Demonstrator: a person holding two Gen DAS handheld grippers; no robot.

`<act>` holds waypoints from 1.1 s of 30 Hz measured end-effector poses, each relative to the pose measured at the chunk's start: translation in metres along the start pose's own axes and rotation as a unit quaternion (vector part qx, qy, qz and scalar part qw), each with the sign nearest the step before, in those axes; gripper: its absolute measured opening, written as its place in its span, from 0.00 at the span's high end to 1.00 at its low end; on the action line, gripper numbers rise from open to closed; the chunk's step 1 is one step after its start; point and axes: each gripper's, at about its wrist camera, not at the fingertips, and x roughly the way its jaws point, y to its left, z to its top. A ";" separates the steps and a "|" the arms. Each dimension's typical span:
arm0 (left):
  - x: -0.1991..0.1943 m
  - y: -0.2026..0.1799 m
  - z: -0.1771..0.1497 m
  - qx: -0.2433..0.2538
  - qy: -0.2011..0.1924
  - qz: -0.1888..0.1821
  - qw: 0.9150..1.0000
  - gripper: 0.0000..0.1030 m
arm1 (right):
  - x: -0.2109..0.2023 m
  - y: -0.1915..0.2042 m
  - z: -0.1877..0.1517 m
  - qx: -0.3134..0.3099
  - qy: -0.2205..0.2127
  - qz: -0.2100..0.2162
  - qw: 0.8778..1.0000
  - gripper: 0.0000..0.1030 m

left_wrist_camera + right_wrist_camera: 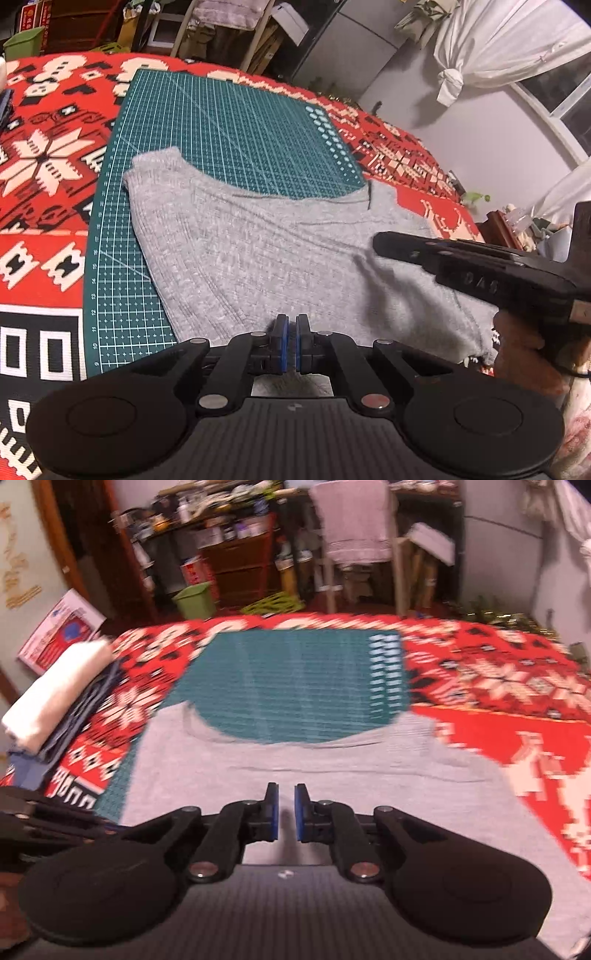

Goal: Fold clothes

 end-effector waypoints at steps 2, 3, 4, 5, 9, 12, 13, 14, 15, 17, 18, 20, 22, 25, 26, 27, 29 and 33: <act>0.001 0.002 -0.001 -0.002 0.000 0.000 1.000 0.98 | 0.013 0.012 -0.002 -0.013 0.011 0.010 1.000 0.91; 0.001 0.002 -0.001 -0.003 -0.001 -0.001 1.000 0.98 | 0.020 0.015 -0.003 -0.017 0.015 0.007 1.000 0.91; 0.001 0.002 -0.001 -0.003 0.000 -0.001 1.000 0.98 | 0.026 0.015 -0.004 -0.018 0.018 0.001 1.000 0.92; 0.001 0.002 -0.002 -0.003 0.001 0.000 1.000 0.98 | 0.030 0.014 -0.004 -0.015 0.018 -0.003 1.000 0.93; 0.001 0.004 -0.005 -0.001 0.003 0.001 1.000 0.98 | 0.034 0.000 0.000 0.005 0.012 -0.009 1.000 1.00; 0.000 0.006 -0.005 -0.006 0.002 -0.002 1.000 0.98 | 0.035 -0.007 0.000 0.004 0.011 -0.002 1.000 1.00; 0.000 0.007 -0.005 -0.006 0.002 -0.002 1.000 0.98 | 0.034 -0.006 0.000 -0.001 0.009 -0.006 1.000 1.00; 0.000 0.007 -0.005 -0.007 0.003 -0.002 1.000 0.98 | 0.033 -0.005 0.000 -0.004 0.006 -0.012 1.000 1.00; 0.000 0.007 -0.005 -0.007 0.003 -0.002 1.000 0.98 | 0.031 -0.005 0.000 -0.006 0.003 -0.018 1.000 1.00; -0.001 0.007 -0.005 -0.007 0.002 -0.001 1.000 0.98 | 0.026 -0.009 0.000 0.003 -0.001 -0.029 1.000 1.00; -0.001 0.007 -0.004 -0.007 0.002 -0.001 1.000 0.98 | 0.023 -0.013 0.000 0.010 -0.002 -0.032 0.999 0.99; -0.001 0.006 -0.004 -0.006 0.002 -0.001 1.000 0.98 | 0.016 -0.021 0.000 0.023 -0.005 -0.038 0.999 0.97; -0.002 0.004 -0.003 -0.006 0.001 0.001 1.000 0.98 | 0.008 -0.025 -0.001 0.029 -0.006 -0.041 0.999 0.97; -0.006 0.001 -0.002 -0.005 -0.003 0.004 1.000 0.98 | -0.008 -0.025 -0.008 0.024 -0.009 -0.044 0.999 0.97; -0.008 0.000 -0.002 -0.005 -0.007 0.003 1.000 0.98 | -0.013 -0.022 -0.011 0.019 -0.009 -0.043 0.999 0.97; -0.011 -0.001 -0.002 -0.005 -0.010 0.001 1.000 0.98 | -0.017 -0.019 -0.013 0.014 -0.009 -0.042 0.999 0.97; -0.015 -0.005 -0.003 -0.003 -0.015 -0.003 1.000 0.97 | -0.026 -0.014 -0.020 0.005 -0.008 -0.041 0.999 0.97; -0.023 -0.013 -0.011 0.006 -0.020 -0.003 1.000 0.97 | -0.036 -0.003 -0.036 0.005 0.002 -0.032 0.999 0.94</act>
